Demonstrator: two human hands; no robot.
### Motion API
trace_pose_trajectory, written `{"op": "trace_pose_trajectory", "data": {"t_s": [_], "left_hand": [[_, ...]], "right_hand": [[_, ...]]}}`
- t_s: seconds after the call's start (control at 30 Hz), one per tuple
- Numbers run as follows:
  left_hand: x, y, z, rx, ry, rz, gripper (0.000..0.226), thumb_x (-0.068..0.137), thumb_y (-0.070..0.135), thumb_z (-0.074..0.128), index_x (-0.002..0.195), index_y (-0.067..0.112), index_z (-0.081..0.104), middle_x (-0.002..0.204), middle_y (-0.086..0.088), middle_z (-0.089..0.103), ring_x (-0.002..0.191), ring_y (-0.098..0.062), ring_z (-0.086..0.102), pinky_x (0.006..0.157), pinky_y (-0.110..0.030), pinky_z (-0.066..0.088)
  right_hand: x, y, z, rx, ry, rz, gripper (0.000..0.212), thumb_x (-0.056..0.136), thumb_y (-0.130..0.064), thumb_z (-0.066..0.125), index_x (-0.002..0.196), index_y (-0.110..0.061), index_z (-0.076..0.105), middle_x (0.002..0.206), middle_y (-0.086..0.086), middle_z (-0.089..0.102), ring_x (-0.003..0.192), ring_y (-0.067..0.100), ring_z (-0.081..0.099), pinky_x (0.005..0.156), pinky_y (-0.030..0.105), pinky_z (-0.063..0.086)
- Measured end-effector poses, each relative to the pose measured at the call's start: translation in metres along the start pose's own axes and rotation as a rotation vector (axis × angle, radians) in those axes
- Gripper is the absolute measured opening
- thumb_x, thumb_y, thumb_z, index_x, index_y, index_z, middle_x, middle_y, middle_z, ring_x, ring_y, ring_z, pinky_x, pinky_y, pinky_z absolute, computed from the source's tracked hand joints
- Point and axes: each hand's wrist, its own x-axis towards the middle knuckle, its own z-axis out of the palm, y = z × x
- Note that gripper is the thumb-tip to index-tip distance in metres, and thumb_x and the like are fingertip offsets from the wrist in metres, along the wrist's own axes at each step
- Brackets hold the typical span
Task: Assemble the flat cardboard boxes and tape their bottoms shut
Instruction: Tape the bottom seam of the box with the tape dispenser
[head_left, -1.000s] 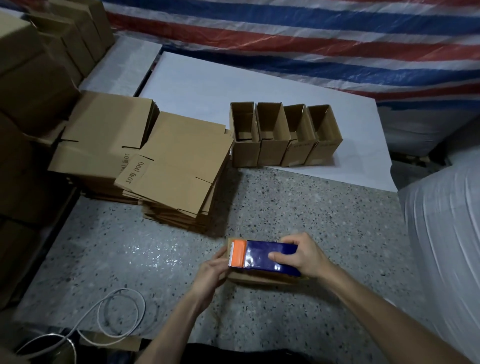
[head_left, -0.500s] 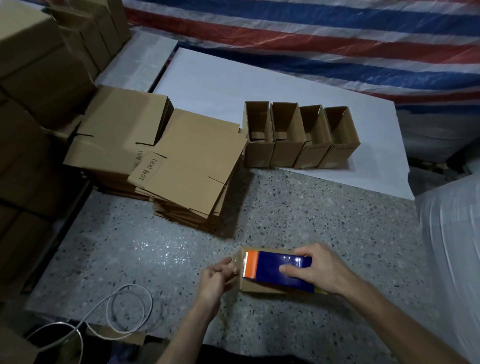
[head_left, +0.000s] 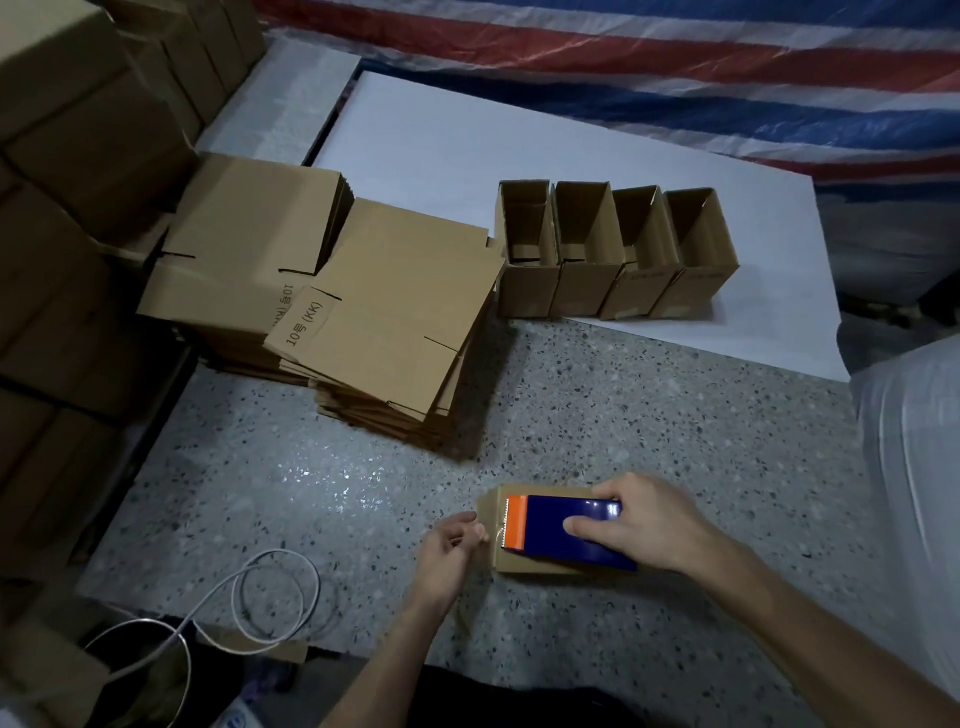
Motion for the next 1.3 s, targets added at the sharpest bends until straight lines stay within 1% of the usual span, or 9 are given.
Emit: {"op": "trace_pose_trajectory", "data": {"t_s": [0.2,0.4,0.47,0.6,0.77,0.87,0.97,1.17,1.3], "left_hand": [[0.005,0.021,0.002,0.125,-0.119,-0.214,0.021,0.093,0.029,0.061,0.083,0.012,0.07,0.098,-0.005,0.073,0.102,-0.025,0.065,0.084,-0.038,0.05],[0.011,0.046,0.007,0.396,-0.086,-0.232,0.041,0.09,0.052,0.06,0.075,0.014,0.065,0.078,-0.002,0.065,0.07,-0.017,0.06,0.065,-0.028,0.049],[0.009,0.049,0.006,0.486,-0.121,-0.189,0.044,0.096,0.053,0.051,0.081,0.014,0.065,0.085,-0.003,0.066,0.072,-0.015,0.06,0.069,-0.03,0.053],[0.0,0.032,-0.006,0.776,-0.221,-0.273,0.06,0.103,0.054,0.041,0.13,0.002,0.055,0.134,-0.018,0.058,0.117,-0.03,0.059,0.099,-0.041,0.048],[-0.016,0.027,0.008,0.133,0.015,-0.177,0.034,0.104,0.044,0.044,0.1,0.013,0.059,0.106,-0.01,0.065,0.092,-0.022,0.062,0.085,-0.046,0.056],[-0.022,0.029,0.023,0.068,-0.127,-0.356,0.049,0.099,0.063,0.039,0.117,0.022,0.059,0.117,-0.006,0.062,0.103,-0.023,0.06,0.09,-0.049,0.054],[-0.009,0.031,0.014,-0.204,-0.303,-0.652,0.083,0.078,0.078,0.06,0.129,0.014,0.048,0.13,-0.016,0.049,0.109,-0.05,0.055,0.071,-0.063,0.057],[-0.01,-0.011,0.02,-0.534,-0.233,-0.515,0.068,0.084,0.059,0.067,0.125,0.005,0.067,0.109,-0.022,0.073,0.1,-0.035,0.072,0.076,-0.04,0.061],[-0.024,-0.041,0.025,-0.511,-0.112,-0.645,0.062,0.097,0.049,0.057,0.134,-0.001,0.048,0.113,-0.024,0.065,0.088,-0.035,0.073,0.064,-0.04,0.061]], "right_hand": [[0.003,-0.001,0.004,-0.018,0.009,0.054,0.043,0.084,-0.065,0.063,0.113,-0.034,0.072,0.087,-0.014,0.07,0.078,0.004,0.065,0.07,0.025,0.051],[0.007,0.001,0.006,-0.004,0.045,0.065,0.042,0.081,-0.067,0.063,0.108,-0.036,0.074,0.068,-0.02,0.06,0.065,-0.005,0.058,0.056,0.019,0.04],[0.007,0.0,0.007,0.002,0.051,0.064,0.042,0.082,-0.066,0.064,0.109,-0.035,0.074,0.064,-0.022,0.056,0.062,-0.009,0.055,0.053,0.017,0.037],[0.006,-0.001,0.006,0.007,0.047,0.049,0.043,0.083,-0.064,0.065,0.111,-0.033,0.073,0.066,-0.02,0.058,0.062,-0.009,0.055,0.052,0.014,0.035],[0.004,-0.003,0.006,0.028,0.037,0.049,0.044,0.084,-0.063,0.065,0.11,-0.027,0.073,0.078,-0.014,0.066,0.072,0.001,0.064,0.06,0.016,0.043],[0.003,-0.005,0.005,0.027,0.029,0.055,0.044,0.085,-0.062,0.065,0.108,-0.026,0.074,0.082,-0.011,0.07,0.073,0.003,0.065,0.061,0.019,0.047],[0.002,-0.004,0.006,0.029,0.023,0.062,0.047,0.085,-0.063,0.064,0.114,-0.027,0.073,0.09,-0.01,0.074,0.076,0.003,0.066,0.064,0.019,0.05],[0.002,-0.002,0.008,0.016,0.031,0.066,0.052,0.083,-0.066,0.064,0.116,-0.027,0.072,0.098,-0.007,0.075,0.084,0.01,0.069,0.079,0.031,0.058],[0.001,-0.002,0.007,0.026,0.027,0.053,0.051,0.083,-0.066,0.064,0.115,-0.027,0.072,0.097,-0.006,0.075,0.085,0.009,0.07,0.08,0.032,0.059]]}}
